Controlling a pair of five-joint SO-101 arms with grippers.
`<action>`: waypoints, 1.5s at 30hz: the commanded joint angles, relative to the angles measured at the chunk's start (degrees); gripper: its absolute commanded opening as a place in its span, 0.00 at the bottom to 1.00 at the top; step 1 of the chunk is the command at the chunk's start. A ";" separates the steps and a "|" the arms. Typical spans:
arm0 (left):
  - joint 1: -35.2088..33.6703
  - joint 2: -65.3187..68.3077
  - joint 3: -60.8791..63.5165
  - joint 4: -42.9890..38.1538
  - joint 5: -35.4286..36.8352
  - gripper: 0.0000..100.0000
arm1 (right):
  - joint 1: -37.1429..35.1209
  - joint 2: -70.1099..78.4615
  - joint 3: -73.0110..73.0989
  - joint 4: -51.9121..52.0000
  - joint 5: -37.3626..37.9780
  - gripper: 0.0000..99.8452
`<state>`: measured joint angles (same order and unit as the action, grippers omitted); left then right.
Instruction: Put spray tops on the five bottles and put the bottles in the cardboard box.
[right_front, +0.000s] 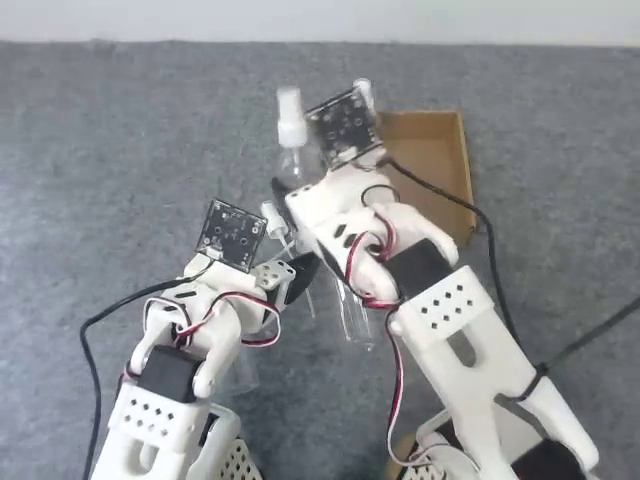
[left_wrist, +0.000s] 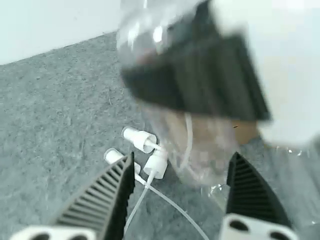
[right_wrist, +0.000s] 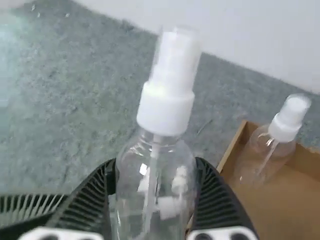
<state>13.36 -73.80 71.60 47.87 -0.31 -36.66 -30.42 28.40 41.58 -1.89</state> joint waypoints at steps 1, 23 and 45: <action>-0.53 -0.62 -0.48 -1.85 -0.44 0.28 | -1.71 -5.58 -3.08 4.35 -0.53 0.01; -0.53 -0.62 -0.22 -1.76 -0.35 0.27 | 26.95 -7.34 0.09 -6.81 9.93 0.01; -0.53 -0.97 0.66 -1.93 -0.44 0.27 | 31.08 39.60 -16.62 -33.89 9.49 0.01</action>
<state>13.27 -73.80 72.75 47.69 -0.66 -6.15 6.86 18.99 9.67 7.25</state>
